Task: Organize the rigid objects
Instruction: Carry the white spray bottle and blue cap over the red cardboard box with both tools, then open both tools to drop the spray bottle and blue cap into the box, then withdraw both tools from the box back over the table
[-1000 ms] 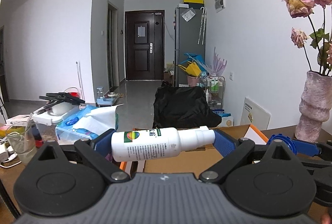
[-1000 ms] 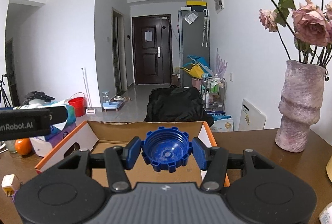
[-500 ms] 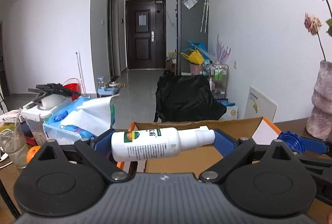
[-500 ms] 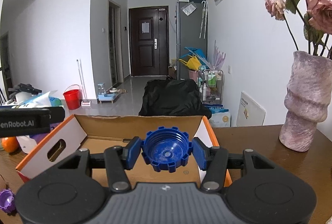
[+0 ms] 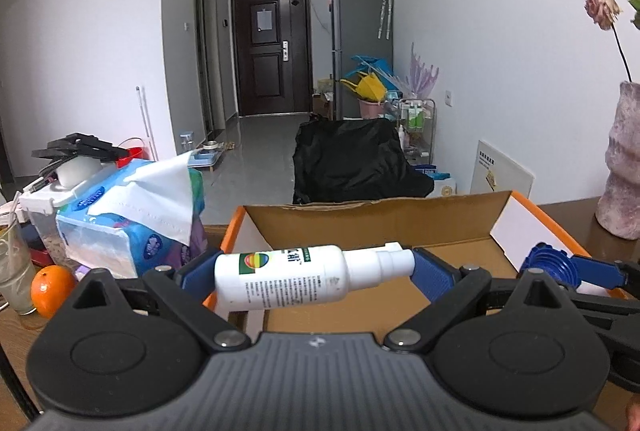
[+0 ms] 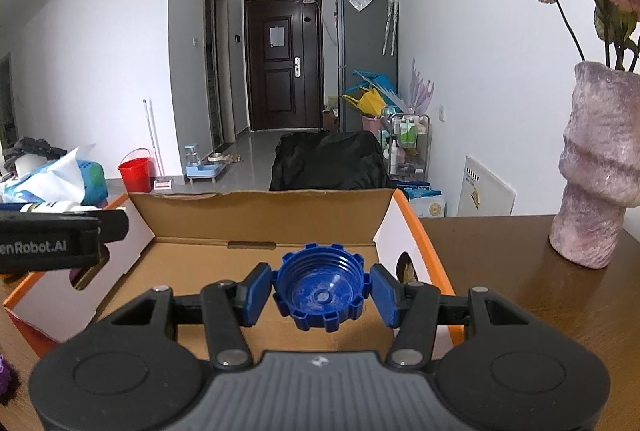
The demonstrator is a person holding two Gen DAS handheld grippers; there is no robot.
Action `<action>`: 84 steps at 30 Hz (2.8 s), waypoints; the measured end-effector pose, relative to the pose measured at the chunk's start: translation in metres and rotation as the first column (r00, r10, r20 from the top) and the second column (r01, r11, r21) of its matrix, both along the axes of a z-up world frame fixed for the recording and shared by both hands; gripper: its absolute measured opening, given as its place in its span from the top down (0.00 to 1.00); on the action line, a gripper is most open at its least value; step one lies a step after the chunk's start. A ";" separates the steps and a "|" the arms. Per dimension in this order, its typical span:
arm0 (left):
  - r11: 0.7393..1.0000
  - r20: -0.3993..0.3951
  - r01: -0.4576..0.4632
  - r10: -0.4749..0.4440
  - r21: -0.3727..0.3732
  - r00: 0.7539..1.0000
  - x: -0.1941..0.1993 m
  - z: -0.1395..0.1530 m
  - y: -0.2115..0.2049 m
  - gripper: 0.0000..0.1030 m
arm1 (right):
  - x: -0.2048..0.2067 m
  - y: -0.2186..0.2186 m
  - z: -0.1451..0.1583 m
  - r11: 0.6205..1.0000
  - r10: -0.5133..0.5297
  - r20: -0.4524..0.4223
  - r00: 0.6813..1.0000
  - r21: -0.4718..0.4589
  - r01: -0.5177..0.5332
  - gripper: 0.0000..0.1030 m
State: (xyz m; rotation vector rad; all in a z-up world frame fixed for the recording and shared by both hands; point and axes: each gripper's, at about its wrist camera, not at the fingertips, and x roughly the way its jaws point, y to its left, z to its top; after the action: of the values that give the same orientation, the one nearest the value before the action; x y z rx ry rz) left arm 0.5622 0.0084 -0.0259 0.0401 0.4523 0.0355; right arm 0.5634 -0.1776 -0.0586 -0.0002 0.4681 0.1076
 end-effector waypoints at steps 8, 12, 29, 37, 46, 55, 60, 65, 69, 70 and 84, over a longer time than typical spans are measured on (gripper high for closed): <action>1.000 -0.030 0.007 -0.007 0.009 1.000 0.009 -0.007 0.000 0.04 | 0.003 0.002 -0.006 1.000 -0.008 -0.012 1.000 -0.011 0.007 0.48; 1.000 -0.034 0.010 -0.010 0.007 0.999 0.009 -0.007 0.000 0.04 | 0.006 0.002 -0.007 1.000 -0.006 -0.018 1.000 -0.018 0.005 0.48; 0.997 -0.064 -0.051 0.047 -0.051 0.997 0.007 -0.007 0.013 0.00 | 0.004 -0.008 -0.002 0.999 -0.043 -0.026 0.999 -0.021 0.043 0.00; 0.998 -0.001 -0.068 0.068 -0.016 0.998 -0.016 -0.009 0.012 0.00 | -0.010 -0.011 -0.004 0.998 -0.036 -0.004 0.999 -0.043 0.036 0.00; 0.997 -0.001 -0.079 0.079 -0.020 0.997 -0.036 -0.010 0.018 0.00 | -0.032 -0.013 0.000 0.998 -0.020 0.015 1.000 -0.051 0.021 0.00; 0.996 0.030 -0.084 0.084 -0.020 0.996 -0.068 -0.007 0.026 0.00 | -0.065 -0.011 0.004 0.998 -0.006 0.040 0.999 -0.061 0.009 0.00; 0.995 0.033 -0.100 0.100 -0.011 0.994 -0.083 -0.007 0.034 0.00 | -0.085 -0.011 0.006 0.998 -0.003 0.046 0.999 -0.061 0.006 0.00; 0.994 0.043 -0.111 0.111 -0.018 0.993 -0.102 -0.004 0.047 0.00 | -0.107 -0.011 0.008 0.998 -0.001 0.052 0.999 -0.059 0.004 0.00; 0.995 0.068 -0.099 0.100 -0.021 0.993 -0.117 0.006 0.052 0.00 | -0.127 -0.010 0.013 0.998 0.003 0.056 0.998 -0.058 0.000 0.00; 0.996 0.068 -0.090 0.092 -0.025 0.993 -0.121 0.009 0.052 0.00 | -0.132 -0.010 0.015 0.998 0.003 0.057 0.998 -0.058 0.000 0.00; 0.998 0.041 -0.017 0.014 0.061 0.999 -0.194 0.031 0.040 0.00 | -0.215 0.000 0.034 0.996 0.044 0.077 0.996 -0.081 -0.038 0.00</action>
State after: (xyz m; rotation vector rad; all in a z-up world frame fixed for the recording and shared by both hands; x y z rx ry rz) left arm 0.3686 0.0481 0.0056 0.0959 0.4110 0.0654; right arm 0.3483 -0.1776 -0.0248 -0.0922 0.3930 0.1286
